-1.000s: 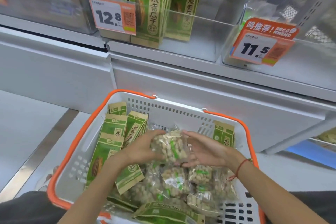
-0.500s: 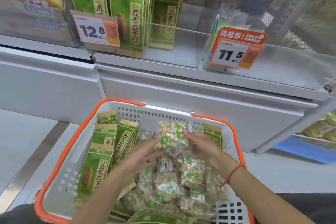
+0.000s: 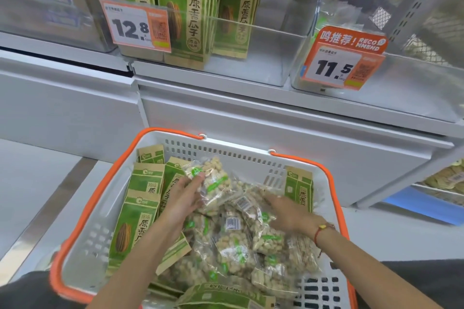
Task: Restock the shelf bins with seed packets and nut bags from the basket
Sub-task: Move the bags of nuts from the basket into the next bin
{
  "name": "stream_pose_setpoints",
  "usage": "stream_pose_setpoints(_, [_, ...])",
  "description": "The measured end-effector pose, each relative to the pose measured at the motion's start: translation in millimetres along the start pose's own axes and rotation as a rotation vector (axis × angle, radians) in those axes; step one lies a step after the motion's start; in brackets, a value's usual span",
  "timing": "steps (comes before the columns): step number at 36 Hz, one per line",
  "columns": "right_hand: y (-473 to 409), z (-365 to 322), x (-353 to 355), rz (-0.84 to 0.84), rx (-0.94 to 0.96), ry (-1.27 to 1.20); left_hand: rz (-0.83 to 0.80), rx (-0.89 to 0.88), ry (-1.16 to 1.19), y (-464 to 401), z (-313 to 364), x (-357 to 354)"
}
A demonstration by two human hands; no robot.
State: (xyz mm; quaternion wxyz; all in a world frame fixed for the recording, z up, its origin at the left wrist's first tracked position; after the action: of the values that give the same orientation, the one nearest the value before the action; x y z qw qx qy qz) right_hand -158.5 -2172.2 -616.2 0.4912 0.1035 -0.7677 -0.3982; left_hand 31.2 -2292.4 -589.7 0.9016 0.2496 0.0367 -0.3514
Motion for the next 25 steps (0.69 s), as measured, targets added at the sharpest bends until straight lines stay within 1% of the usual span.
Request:
stream_pose_setpoints(1, [-3.2, 1.7, -14.4, -0.066, -0.007, 0.027, 0.004, 0.016, -0.019, -0.6, -3.8, 1.1])
stream_pose_setpoints(2, [-4.8, 1.1, -22.0, -0.078, -0.017, 0.103, 0.018, 0.03, -0.026, -0.8, -6.6, 2.8])
stream_pose_setpoints(3, [-4.4, -1.9, -23.0, -0.039, -0.027, 0.206, 0.021, 0.045, -0.029, -0.8, -8.9, 4.0])
stream_pose_setpoints(5, [-2.5, -10.2, -15.8, 0.103, -0.003, 0.354, 0.025, 0.076, -0.056, 1.9, -10.9, 4.5])
stream_pose_setpoints(6, [-2.1, -12.4, -11.7, 0.149, 0.013, 0.386, 0.018, 0.092, -0.076, 3.9, -10.5, 3.7])
stream_pose_setpoints(8, [-2.7, -12.3, -5.5, 0.164, 0.021, 0.397, -0.011, 0.119, -0.111, 4.6, -11.3, 3.5])
stream_pose_setpoints(10, [-1.9, -10.6, 0.2, 0.135, 0.033, 0.351, -0.023, 0.133, -0.134, 4.5, -12.9, 6.8])
stream_pose_setpoints(13, [3.0, -15.7, 12.8, 0.08, 0.135, 0.157, -0.008, 0.114, -0.206, 1.3, -10.1, 16.0])
stream_pose_setpoints(15, [11.7, -26.0, 27.1, 0.049, 0.218, -0.016, -0.001, 0.102, -0.292, 0.3, -6.0, 18.8])
stream_pose_setpoints(18, [32.4, -53.2, 51.9, 0.024, 0.352, -0.231, -0.067, 0.112, -0.487, 0.9, 2.0, 8.2])
stream_pose_setpoints(20, [43.9, -70.7, 63.2, 0.032, 0.412, -0.253, -0.122, 0.141, -0.561, 2.0, 4.2, -2.6])
stream_pose_setpoints(21, [48.0, -77.4, 67.4, 0.059, 0.423, -0.213, -0.145, 0.154, -0.568, 3.9, 6.1, -8.3])
stream_pose_setpoints(23, [55.6, -86.9, 75.0, 0.145, 0.427, -0.11, -0.176, 0.166, -0.571, 4.1, 9.6, -17.6])
stream_pose_setpoints(25, [61.4, -90.1, 82.2, 0.229, 0.435, -0.097, -0.192, 0.159, -0.574, 5.4, 15.9, -25.3])
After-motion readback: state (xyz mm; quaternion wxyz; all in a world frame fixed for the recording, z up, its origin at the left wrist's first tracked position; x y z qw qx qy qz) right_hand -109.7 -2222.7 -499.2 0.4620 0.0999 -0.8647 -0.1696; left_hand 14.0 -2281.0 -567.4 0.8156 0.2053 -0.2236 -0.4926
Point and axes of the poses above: each hand's wrist, its own y-axis away from the middle knuckle, its own x-axis out of the back of the hand, z = x × y, the point moved 8 cm from there along -y, towards the middle knuckle, and after that the axes turned 10 degrees about -z, right-handed, at the moved point
